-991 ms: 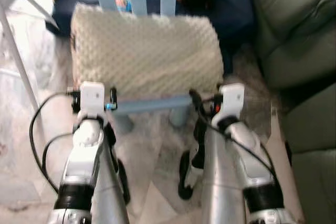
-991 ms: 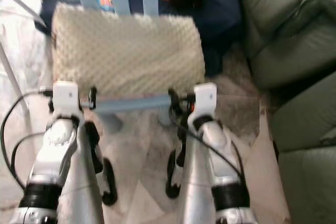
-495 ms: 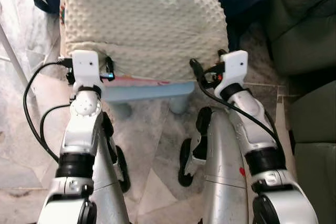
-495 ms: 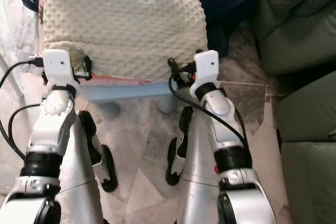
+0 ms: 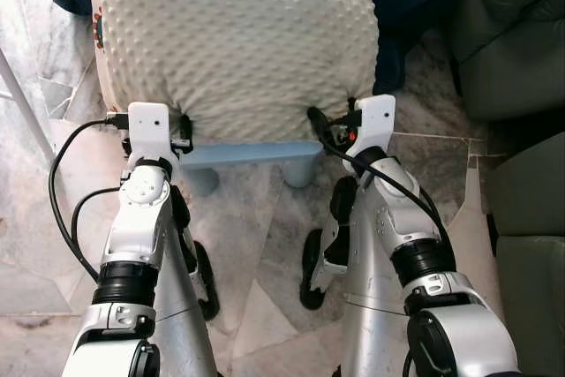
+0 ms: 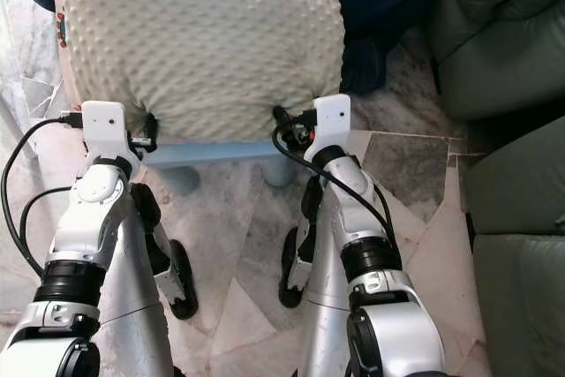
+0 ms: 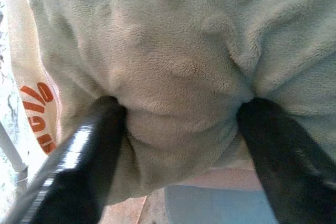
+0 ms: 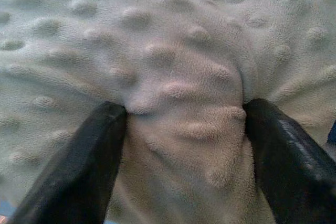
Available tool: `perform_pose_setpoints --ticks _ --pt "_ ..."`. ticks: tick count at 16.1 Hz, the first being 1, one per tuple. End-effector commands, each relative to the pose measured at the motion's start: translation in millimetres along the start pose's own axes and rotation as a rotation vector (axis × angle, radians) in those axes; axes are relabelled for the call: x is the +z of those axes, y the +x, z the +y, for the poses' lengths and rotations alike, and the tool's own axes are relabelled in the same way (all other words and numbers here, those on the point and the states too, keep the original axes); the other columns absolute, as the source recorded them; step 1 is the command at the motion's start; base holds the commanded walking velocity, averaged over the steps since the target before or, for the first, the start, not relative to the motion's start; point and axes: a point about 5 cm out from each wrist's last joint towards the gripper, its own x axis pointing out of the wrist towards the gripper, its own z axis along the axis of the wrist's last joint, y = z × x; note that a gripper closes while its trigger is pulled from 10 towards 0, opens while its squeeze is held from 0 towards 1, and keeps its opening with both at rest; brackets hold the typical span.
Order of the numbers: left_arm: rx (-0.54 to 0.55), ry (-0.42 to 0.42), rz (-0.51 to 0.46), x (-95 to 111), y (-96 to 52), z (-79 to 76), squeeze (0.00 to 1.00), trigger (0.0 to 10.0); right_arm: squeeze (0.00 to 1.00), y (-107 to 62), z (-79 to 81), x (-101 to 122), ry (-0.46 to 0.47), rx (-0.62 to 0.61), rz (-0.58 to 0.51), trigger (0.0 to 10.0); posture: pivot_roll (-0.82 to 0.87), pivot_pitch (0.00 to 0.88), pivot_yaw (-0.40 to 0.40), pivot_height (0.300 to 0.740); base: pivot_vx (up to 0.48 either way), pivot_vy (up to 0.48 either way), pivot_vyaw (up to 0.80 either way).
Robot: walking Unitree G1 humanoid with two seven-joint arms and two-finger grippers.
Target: Move the pillow to the sofa
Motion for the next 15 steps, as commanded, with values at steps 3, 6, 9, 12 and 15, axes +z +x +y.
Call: perform_pose_setpoints --ticks 3,6,9,12,15 --pt "-0.075 0.015 0.116 -28.6 -6.0 -12.8 0.00 0.0 0.00 -8.4 1.1 -26.9 0.036 0.004 0.100 0.0 0.01 0.530 -0.049 0.475 0.000 0.000 0.00" --pt "-0.090 -0.005 0.108 -26.3 -3.6 -16.3 0.00 0.0 0.00 -5.1 -3.2 -26.6 0.001 -0.026 0.118 0.0 0.01 0.526 -0.051 0.475 0.000 0.000 0.00" --pt "-0.098 -0.012 0.095 -22.7 -3.3 -18.8 0.00 0.0 0.00 -2.8 3.9 -28.4 -0.004 -0.010 0.120 0.0 0.01 0.531 -0.054 0.475 0.000 0.000 0.00" --pt "-0.102 -0.011 0.101 -25.1 -3.6 -18.7 0.00 0.0 0.00 -1.4 11.8 -31.2 -0.020 0.008 0.131 0.0 0.01 0.527 -0.053 0.475 0.000 0.000 0.00" --pt "-0.102 -0.010 0.095 -23.9 -1.6 -19.9 0.00 0.0 0.00 1.3 16.1 -29.0 -0.042 0.027 0.124 0.0 0.00 0.514 -0.052 0.475 0.000 0.000 0.00"
